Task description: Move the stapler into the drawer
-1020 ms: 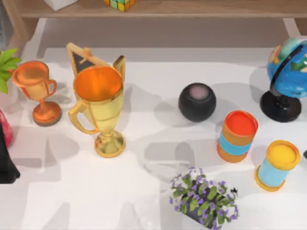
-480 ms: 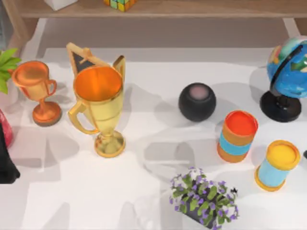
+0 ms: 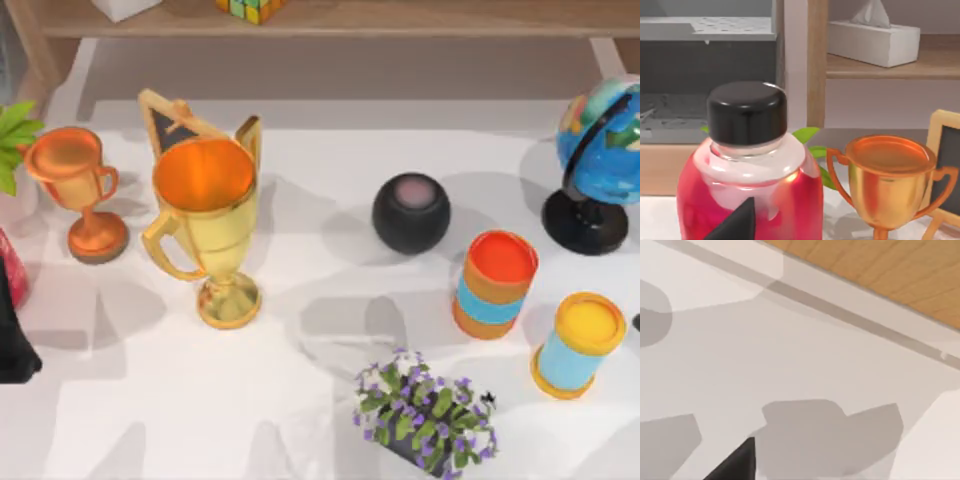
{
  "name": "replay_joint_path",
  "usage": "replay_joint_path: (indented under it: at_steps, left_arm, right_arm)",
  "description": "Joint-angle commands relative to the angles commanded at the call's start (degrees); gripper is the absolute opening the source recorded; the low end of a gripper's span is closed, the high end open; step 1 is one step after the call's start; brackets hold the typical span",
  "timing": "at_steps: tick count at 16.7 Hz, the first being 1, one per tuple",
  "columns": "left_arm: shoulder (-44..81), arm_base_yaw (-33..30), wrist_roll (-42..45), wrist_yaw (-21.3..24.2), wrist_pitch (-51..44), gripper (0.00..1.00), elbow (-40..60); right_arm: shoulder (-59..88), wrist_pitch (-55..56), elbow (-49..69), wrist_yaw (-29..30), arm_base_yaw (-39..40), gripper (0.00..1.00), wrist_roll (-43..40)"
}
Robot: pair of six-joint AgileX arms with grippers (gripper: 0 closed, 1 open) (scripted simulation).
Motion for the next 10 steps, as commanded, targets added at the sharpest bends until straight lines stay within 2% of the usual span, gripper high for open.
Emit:
replay_joint_path:
  at_steps: [5,10]
  left_arm:
    - [0.0,0.0,0.0,0.0,0.0,1.00,0.0]
    - [0.0,0.0,0.0,0.0,0.0,1.00,0.0]
  right_arm:
    - [-1.6,-28.2,8.5,7.3,17.5,1.00,13.2]
    - [-1.3,-41.5,13.3,11.2,29.0,1.00,21.0]
